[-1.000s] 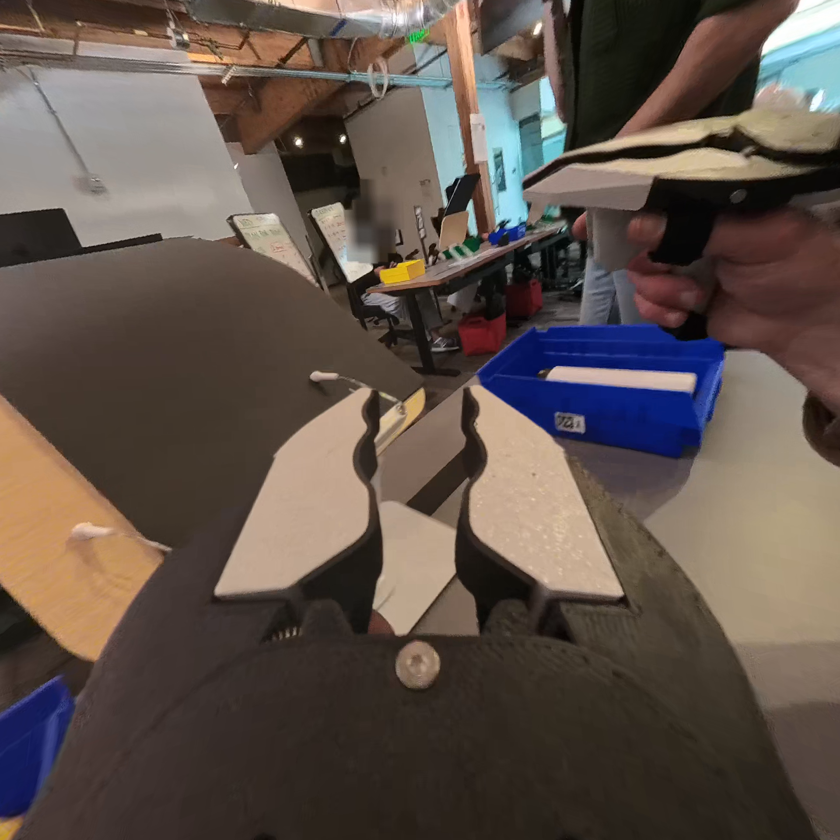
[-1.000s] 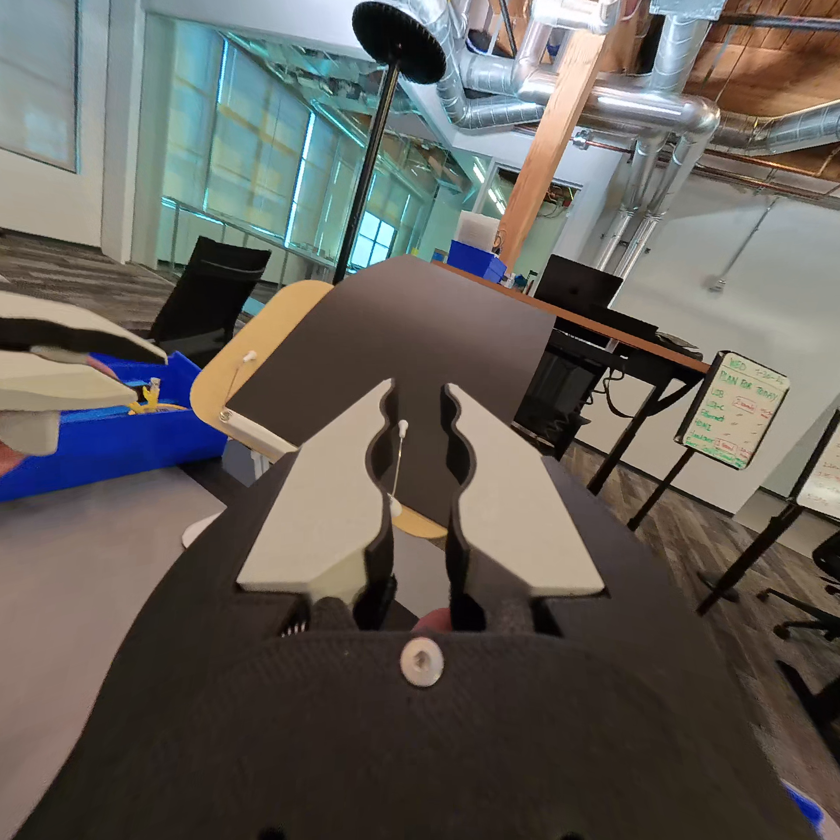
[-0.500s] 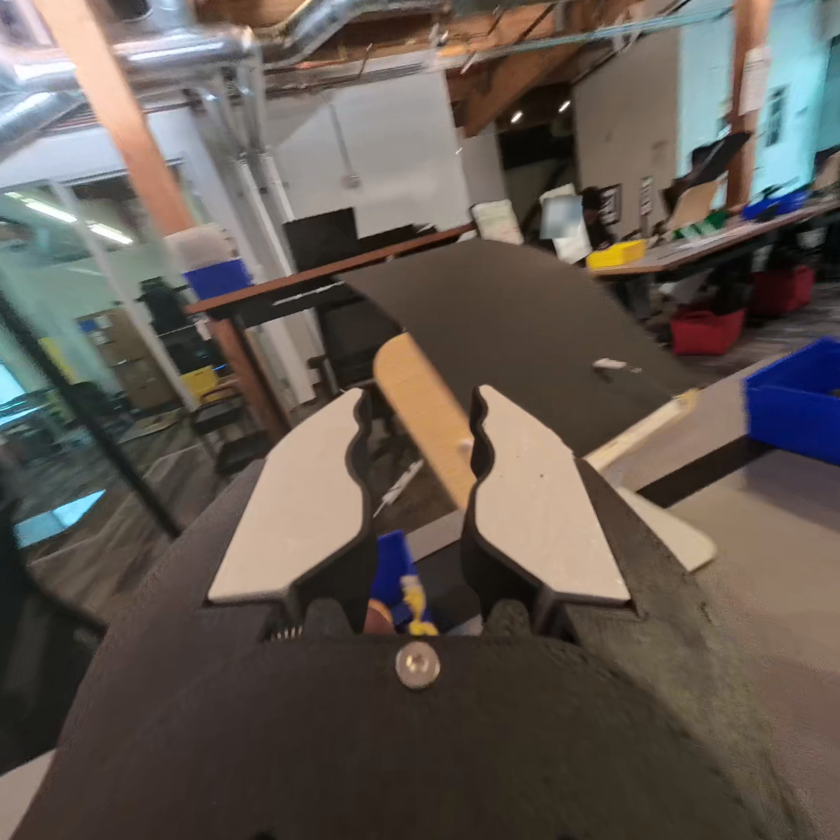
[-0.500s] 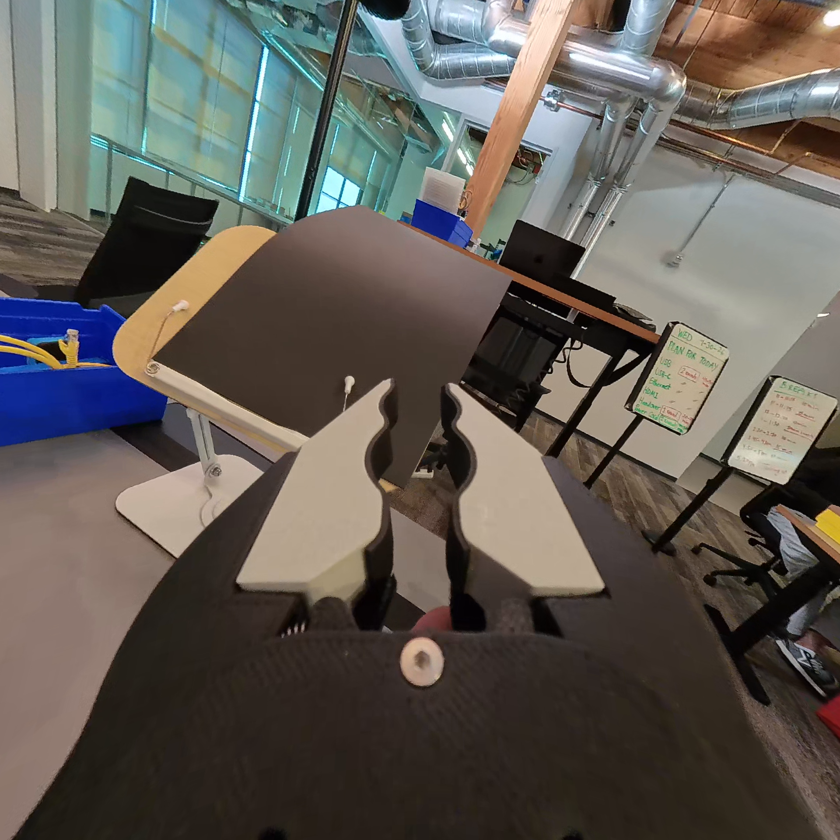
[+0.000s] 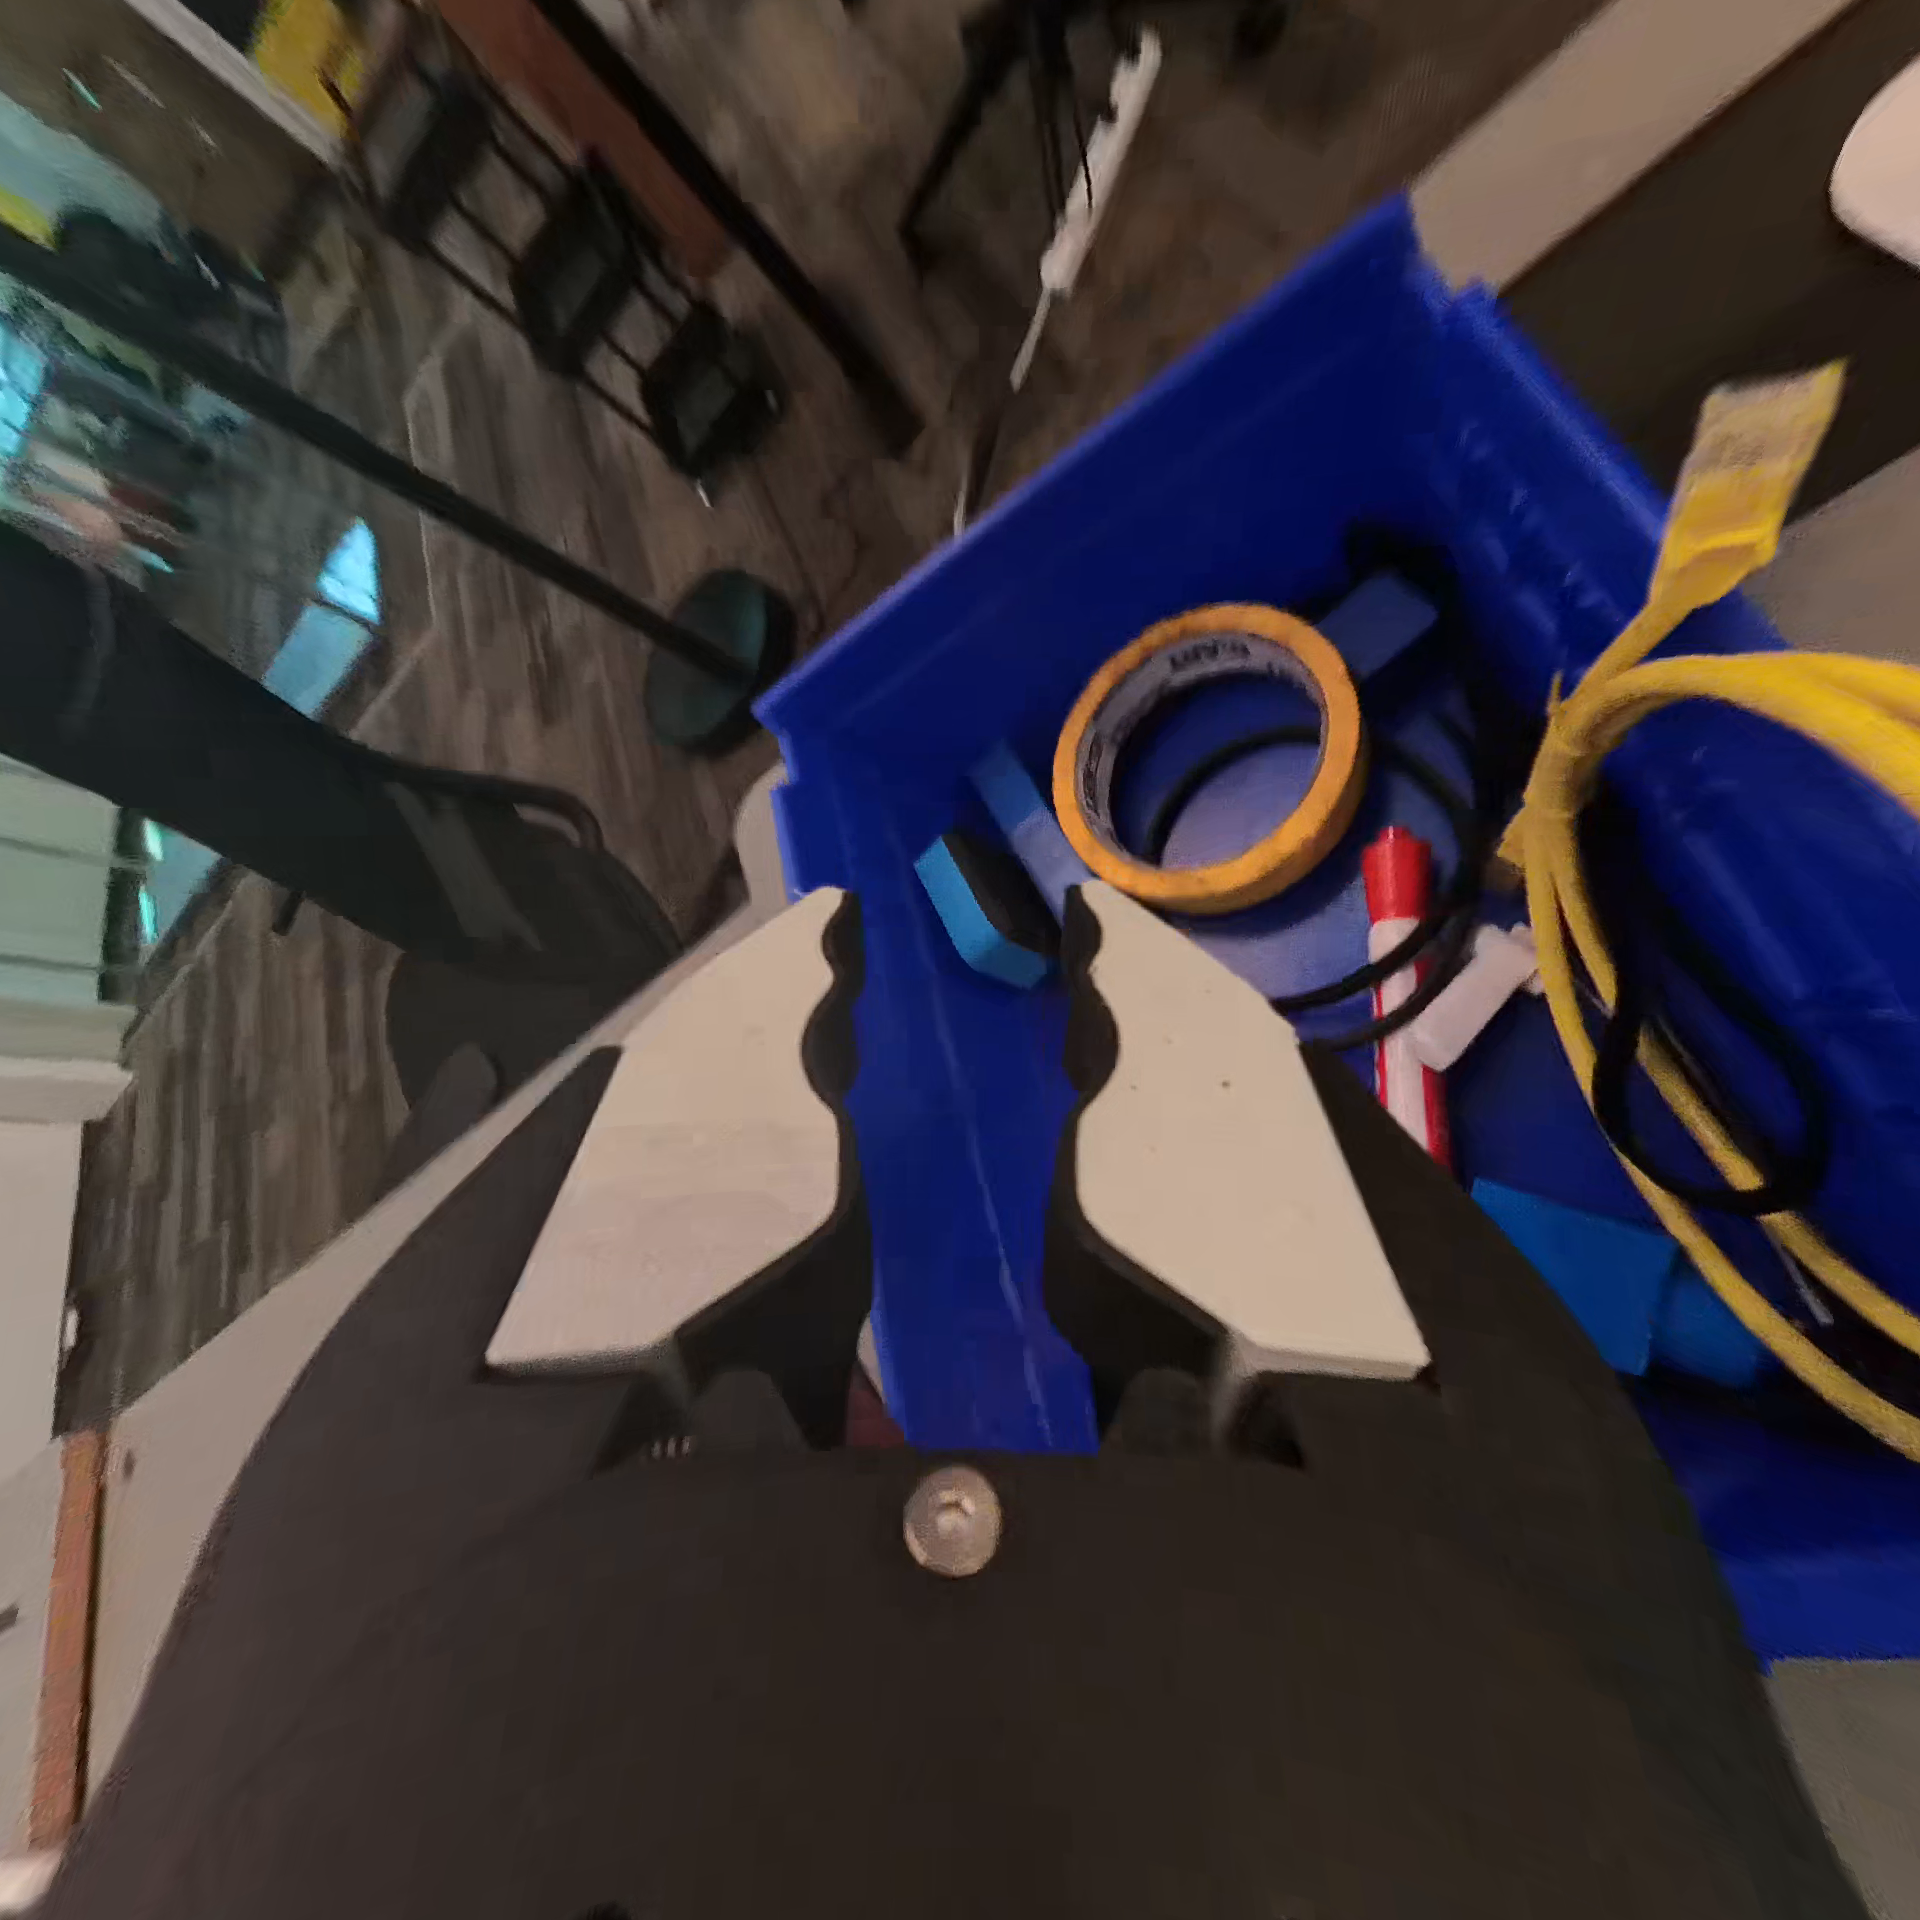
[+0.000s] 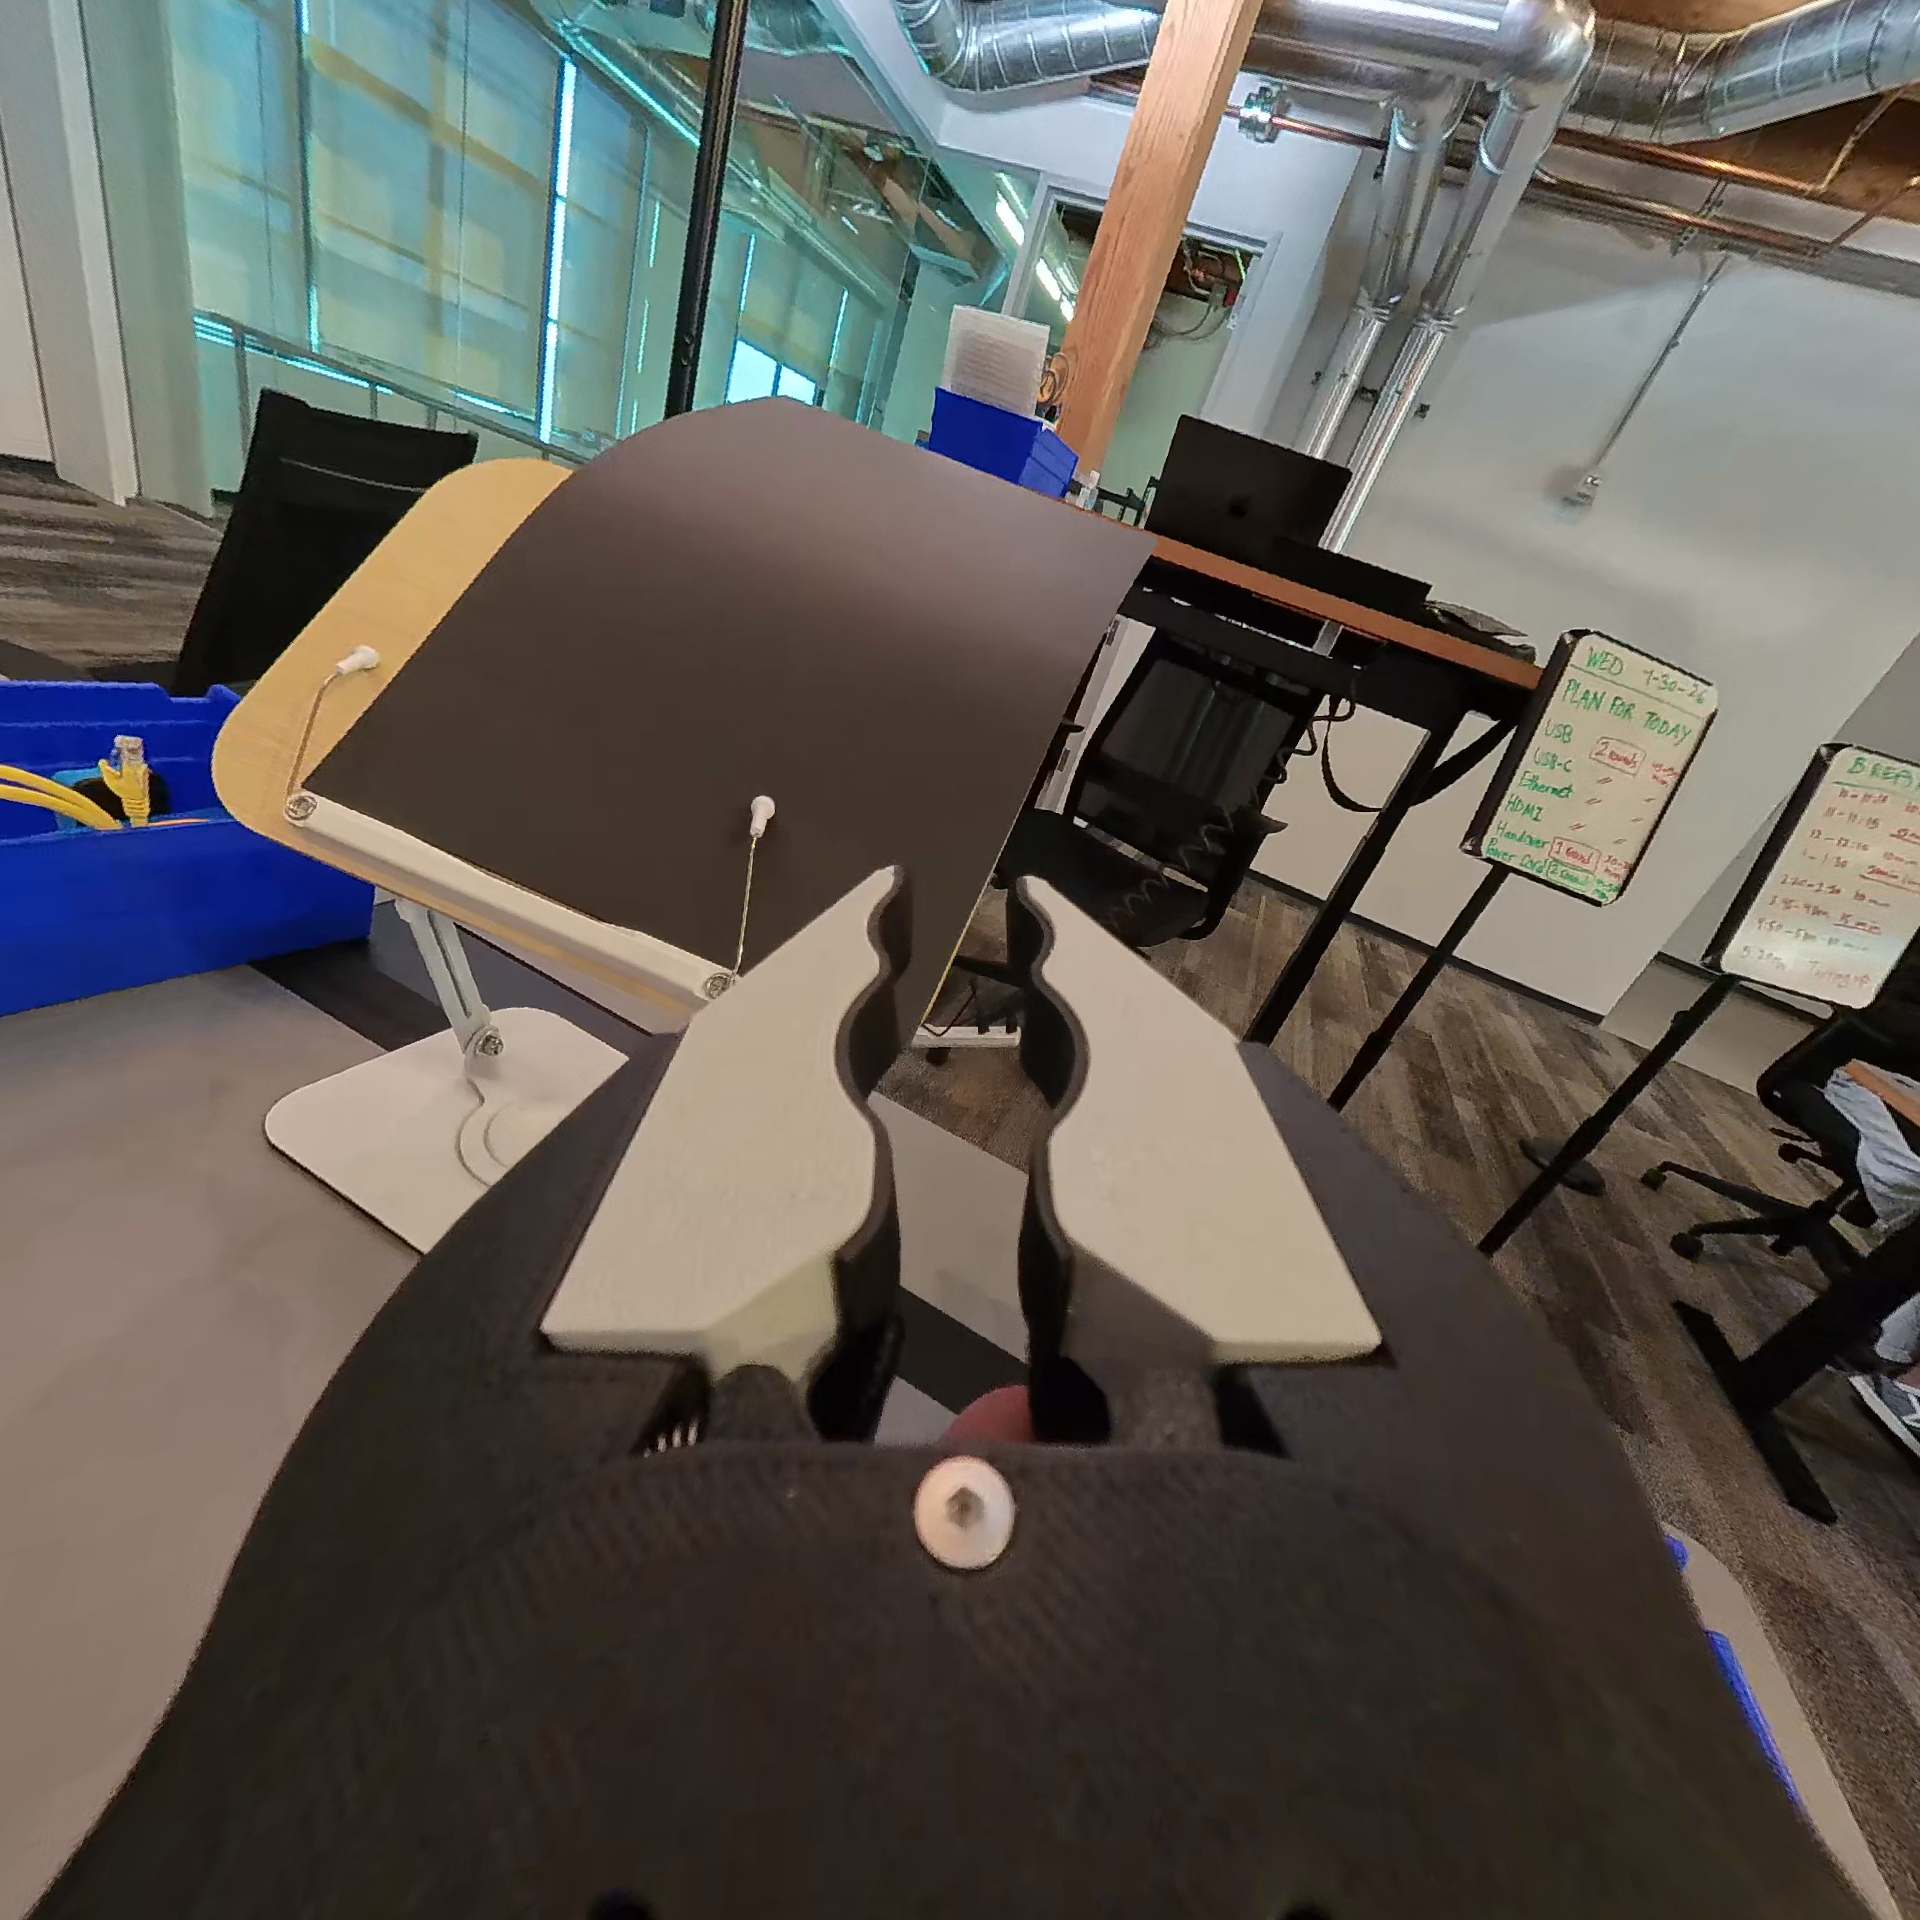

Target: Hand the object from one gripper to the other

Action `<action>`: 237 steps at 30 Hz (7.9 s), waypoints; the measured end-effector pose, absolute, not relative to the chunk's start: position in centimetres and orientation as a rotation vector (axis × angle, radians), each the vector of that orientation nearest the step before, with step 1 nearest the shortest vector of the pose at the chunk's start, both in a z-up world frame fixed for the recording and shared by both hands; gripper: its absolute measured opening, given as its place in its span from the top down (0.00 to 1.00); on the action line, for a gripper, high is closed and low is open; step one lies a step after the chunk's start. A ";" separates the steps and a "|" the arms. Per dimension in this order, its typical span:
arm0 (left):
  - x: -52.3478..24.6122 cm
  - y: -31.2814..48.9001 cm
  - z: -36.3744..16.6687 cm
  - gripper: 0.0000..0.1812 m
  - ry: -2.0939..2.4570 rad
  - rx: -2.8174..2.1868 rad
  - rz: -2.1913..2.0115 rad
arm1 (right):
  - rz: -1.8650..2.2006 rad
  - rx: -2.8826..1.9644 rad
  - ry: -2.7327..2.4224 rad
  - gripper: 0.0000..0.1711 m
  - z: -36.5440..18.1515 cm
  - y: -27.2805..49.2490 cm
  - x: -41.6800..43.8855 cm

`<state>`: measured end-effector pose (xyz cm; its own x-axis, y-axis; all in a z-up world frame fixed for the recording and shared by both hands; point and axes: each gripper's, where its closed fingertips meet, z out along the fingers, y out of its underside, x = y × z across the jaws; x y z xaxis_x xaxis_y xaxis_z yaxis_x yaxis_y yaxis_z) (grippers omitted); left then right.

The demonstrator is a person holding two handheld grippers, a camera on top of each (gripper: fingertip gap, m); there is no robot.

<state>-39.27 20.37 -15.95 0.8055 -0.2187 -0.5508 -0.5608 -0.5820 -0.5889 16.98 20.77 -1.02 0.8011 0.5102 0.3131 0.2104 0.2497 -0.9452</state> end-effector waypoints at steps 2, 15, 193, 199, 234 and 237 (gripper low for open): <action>-40.1 20.8 -18.5 0.79 0.497 -2.314 0.548 | 0.223 -1.338 -0.670 0.91 -1.4 20.9 16.5; -43.8 23.7 -24.9 0.71 0.022 -2.420 0.535 | 0.293 -1.333 -0.671 0.91 -1.7 20.9 15.7; 0.4 5.9 -7.8 0.64 1.012 -1.435 -1.306 | 0.585 -0.835 -1.459 0.68 -6.8 5.9 -2.1; -1.0 6.3 -4.4 0.73 1.106 -1.064 -0.451 | 1.104 -1.075 -1.332 0.68 -6.5 7.3 -0.2; -1.7 9.7 -9.0 0.87 1.327 -1.183 0.222 | -0.060 -0.787 -1.587 0.84 -7.4 8.3 -0.7; -1.6 9.8 -9.8 0.87 1.373 -1.180 0.304 | -0.138 -0.799 -1.643 0.85 -8.4 8.5 -0.8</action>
